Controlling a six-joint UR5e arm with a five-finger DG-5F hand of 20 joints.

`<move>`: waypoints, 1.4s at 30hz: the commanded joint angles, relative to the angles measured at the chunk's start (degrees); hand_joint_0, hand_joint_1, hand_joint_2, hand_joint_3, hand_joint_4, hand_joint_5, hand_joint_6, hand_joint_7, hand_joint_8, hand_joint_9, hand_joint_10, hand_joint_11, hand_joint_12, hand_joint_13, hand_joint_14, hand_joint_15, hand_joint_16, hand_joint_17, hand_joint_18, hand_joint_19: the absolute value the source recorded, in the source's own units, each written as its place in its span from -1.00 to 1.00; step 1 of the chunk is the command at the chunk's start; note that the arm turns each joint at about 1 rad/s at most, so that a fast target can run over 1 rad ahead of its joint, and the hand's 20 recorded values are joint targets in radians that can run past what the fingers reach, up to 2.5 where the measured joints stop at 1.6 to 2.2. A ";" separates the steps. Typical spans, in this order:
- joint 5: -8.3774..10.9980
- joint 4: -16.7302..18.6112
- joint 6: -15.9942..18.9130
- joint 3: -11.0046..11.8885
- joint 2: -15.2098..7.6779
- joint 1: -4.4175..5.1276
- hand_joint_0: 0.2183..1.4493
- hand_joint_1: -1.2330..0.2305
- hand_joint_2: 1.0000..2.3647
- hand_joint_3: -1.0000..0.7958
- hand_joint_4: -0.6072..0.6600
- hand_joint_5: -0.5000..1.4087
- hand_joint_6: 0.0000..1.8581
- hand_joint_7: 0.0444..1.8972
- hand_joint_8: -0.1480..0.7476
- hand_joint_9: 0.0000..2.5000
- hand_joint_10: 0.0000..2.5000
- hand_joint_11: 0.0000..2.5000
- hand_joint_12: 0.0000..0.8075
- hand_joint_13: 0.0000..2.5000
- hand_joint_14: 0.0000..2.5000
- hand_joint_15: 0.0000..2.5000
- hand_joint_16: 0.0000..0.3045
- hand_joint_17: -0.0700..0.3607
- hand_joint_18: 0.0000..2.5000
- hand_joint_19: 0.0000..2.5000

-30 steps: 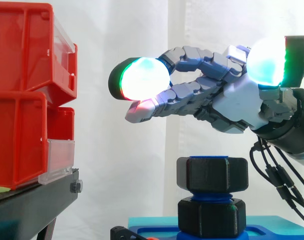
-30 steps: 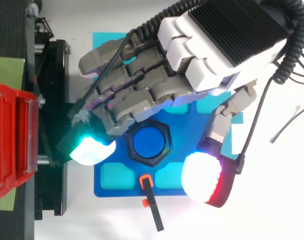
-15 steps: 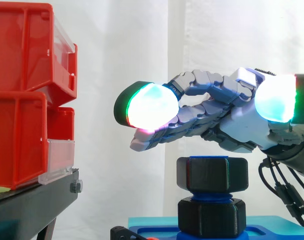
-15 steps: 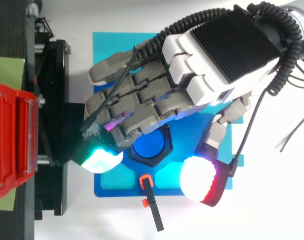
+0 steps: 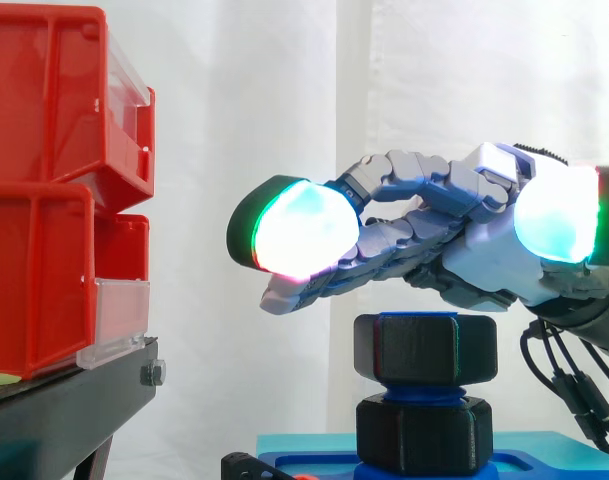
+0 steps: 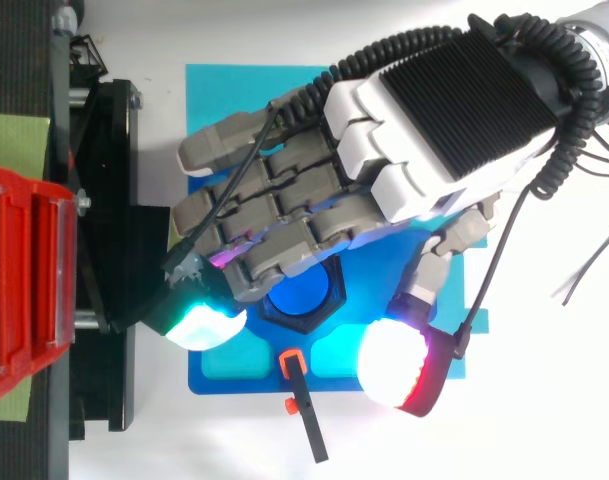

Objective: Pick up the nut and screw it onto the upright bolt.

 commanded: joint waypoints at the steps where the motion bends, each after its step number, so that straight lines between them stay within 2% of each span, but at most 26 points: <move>1: -0.09 -0.64 -0.46 -0.03 0.03 0.03 -0.55 0.22 -1.00 -0.44 0.06 -0.74 -0.46 -0.51 -0.20 -0.56 -1.00 -1.00 -0.32 -0.58 -1.00 -1.00 -0.83 -0.41 -0.78 -1.00; 7: -0.18 -1.43 -0.46 -0.03 -0.05 -0.06 -0.54 0.22 -1.00 -0.44 0.09 -0.74 -0.46 -0.51 -0.17 -0.52 -1.00 -1.00 -0.45 -0.57 -1.00 -1.00 -0.89 -0.50 -0.82 -1.00; 13: -0.18 -2.40 -1.33 -0.03 0.03 -0.15 -0.54 0.22 -1.00 -0.44 0.12 -0.74 -0.46 -0.49 -0.16 -0.52 -1.00 -1.00 -0.46 -0.57 -1.00 -1.00 -0.90 -0.51 -0.82 -1.00; 24: -0.18 -1.96 -1.95 -0.03 0.03 -0.15 -0.53 0.23 -1.00 -0.44 0.13 -0.73 -0.46 -0.48 -0.14 -0.52 -1.00 -1.00 -0.45 -0.57 -1.00 -1.00 -0.90 -0.51 -0.83 -1.00; 32: 1.93 -3.45 -4.06 -0.03 0.03 0.12 -0.53 0.24 -1.00 -0.44 0.16 -0.72 -0.46 -0.45 -0.13 -0.51 -1.00 -1.00 -0.45 -0.57 -1.00 -1.00 -0.90 -0.51 -0.83 -1.00; 39: 2.10 -5.12 -5.90 -0.03 -0.49 0.21 -0.53 0.25 -1.00 -0.44 0.19 -0.71 -0.46 -0.42 -0.12 -0.50 -1.00 -1.00 -0.45 -0.56 -1.00 -1.00 -0.89 -0.51 -0.82 -1.00; 42: 3.16 -5.39 -6.26 -0.03 -0.76 0.21 -0.53 0.25 -1.00 -0.44 0.19 -0.71 -0.46 -0.41 -0.12 -0.50 -1.00 -1.00 -0.45 -0.56 -1.00 -1.00 -0.89 -0.51 -0.82 -1.00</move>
